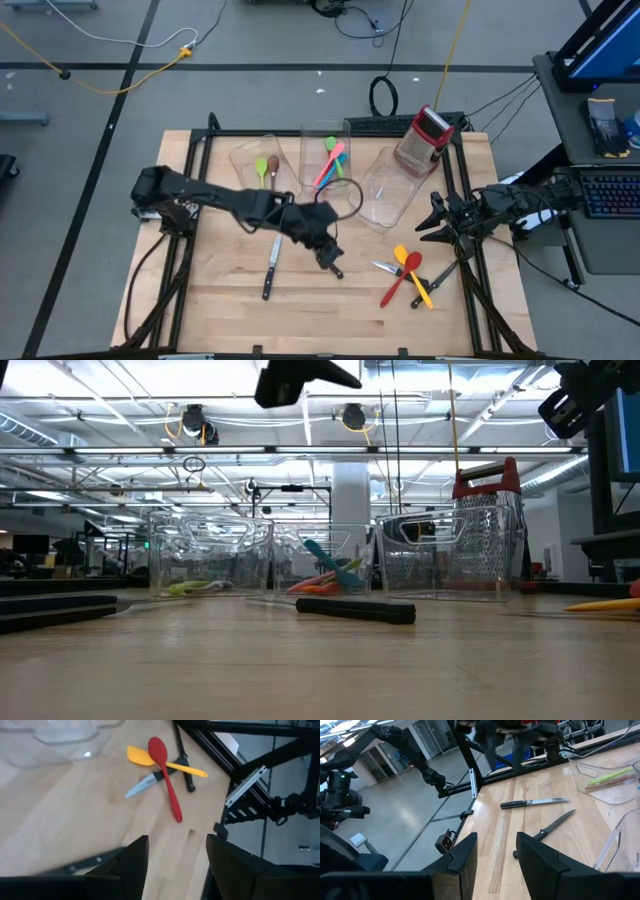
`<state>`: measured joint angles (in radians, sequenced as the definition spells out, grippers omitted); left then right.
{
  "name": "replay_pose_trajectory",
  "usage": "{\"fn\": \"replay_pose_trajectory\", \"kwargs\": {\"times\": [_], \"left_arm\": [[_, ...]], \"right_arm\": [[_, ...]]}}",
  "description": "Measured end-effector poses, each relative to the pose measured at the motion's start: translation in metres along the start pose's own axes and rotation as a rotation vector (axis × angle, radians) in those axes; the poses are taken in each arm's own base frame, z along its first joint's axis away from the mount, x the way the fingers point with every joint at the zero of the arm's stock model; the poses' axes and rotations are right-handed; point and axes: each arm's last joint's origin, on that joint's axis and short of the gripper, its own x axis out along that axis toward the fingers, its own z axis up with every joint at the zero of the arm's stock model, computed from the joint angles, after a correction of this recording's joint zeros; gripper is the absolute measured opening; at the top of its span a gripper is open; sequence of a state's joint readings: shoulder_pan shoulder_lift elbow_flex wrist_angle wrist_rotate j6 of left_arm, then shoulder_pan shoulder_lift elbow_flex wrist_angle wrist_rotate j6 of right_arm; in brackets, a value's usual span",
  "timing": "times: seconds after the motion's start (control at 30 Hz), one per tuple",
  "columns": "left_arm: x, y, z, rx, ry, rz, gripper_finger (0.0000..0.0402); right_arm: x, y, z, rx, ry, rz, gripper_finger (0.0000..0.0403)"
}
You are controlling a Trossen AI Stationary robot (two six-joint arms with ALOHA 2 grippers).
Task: Pick & Place Kitchen Items
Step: Put the left silver kitchen knife in the right bin
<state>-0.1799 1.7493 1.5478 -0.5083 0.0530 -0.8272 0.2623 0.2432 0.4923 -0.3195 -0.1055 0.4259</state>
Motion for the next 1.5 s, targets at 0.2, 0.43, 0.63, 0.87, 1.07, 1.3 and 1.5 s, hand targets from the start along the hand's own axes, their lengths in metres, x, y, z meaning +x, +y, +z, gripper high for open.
{"fn": "replay_pose_trajectory", "kwargs": {"times": [0.2,0.43,0.63,0.87,1.07,1.3,1.5], "left_arm": [[0.001,-0.017,-0.02,-0.027,-0.033,0.03,0.0209],[0.0,-0.025,-0.028,0.004,-0.126,0.093,0.0201],[0.0,-0.027,-0.026,0.001,-0.149,0.07,0.0195],[0.0,-0.024,-0.031,-0.026,-0.08,0.082,0.021],[-0.004,-0.005,-0.048,-0.205,0.086,0.29,0.022],[-0.014,0.01,-0.065,-0.336,0.169,0.529,0.0214],[-0.017,0.01,-0.073,-0.318,0.182,0.577,0.0224]], "right_arm": [[0.0,0.0,0.0,0.0,0.0,0.0,0.0128],[0.0,0.0,0.0,0.001,0.0,0.001,0.0128],[0.0,0.0,0.0,0.007,0.001,0.0,0.0128],[0.0,0.0,0.0,0.001,0.001,0.0,0.0128],[0.0,0.0,0.0,0.0,0.001,0.0,0.0128],[0.0,0.0,0.0,0.007,0.001,0.0,0.0128],[0.0,0.0,0.0,0.007,0.0,0.0,0.0128]]}}
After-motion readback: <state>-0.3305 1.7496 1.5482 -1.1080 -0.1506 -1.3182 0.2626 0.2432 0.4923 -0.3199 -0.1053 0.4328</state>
